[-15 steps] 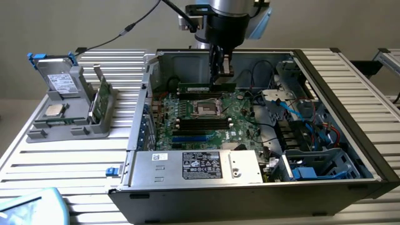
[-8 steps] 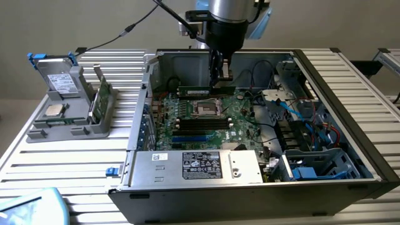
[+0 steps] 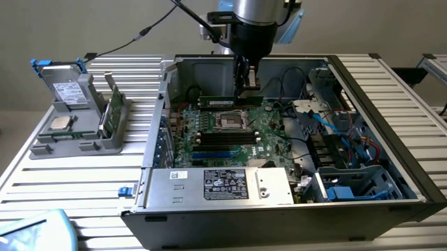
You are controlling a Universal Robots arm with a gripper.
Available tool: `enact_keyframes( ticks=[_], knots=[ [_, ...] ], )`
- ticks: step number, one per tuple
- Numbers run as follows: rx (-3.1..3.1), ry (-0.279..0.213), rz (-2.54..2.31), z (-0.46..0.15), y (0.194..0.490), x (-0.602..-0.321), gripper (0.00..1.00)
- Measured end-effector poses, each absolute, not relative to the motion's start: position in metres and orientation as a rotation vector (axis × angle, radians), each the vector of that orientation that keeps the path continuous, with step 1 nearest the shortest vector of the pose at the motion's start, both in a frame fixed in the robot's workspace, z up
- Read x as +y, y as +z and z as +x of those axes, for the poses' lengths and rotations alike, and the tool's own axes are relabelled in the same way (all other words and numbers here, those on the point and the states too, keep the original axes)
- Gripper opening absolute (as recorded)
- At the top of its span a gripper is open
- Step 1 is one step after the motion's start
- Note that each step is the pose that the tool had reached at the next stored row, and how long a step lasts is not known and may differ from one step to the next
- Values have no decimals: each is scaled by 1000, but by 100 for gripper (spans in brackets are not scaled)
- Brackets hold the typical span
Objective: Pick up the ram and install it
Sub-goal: 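Insert the ram into the slot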
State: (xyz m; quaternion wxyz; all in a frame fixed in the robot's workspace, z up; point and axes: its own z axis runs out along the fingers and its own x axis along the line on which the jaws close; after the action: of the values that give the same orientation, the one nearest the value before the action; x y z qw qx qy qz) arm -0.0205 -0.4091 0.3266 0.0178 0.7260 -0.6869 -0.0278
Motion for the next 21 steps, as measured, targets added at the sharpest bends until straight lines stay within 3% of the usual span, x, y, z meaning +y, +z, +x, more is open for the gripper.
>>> enact_keyframes(
  ticks=[21],
  knots=[
    [-2134, -88, 2256, -21, 304, -409, 14]
  ],
)
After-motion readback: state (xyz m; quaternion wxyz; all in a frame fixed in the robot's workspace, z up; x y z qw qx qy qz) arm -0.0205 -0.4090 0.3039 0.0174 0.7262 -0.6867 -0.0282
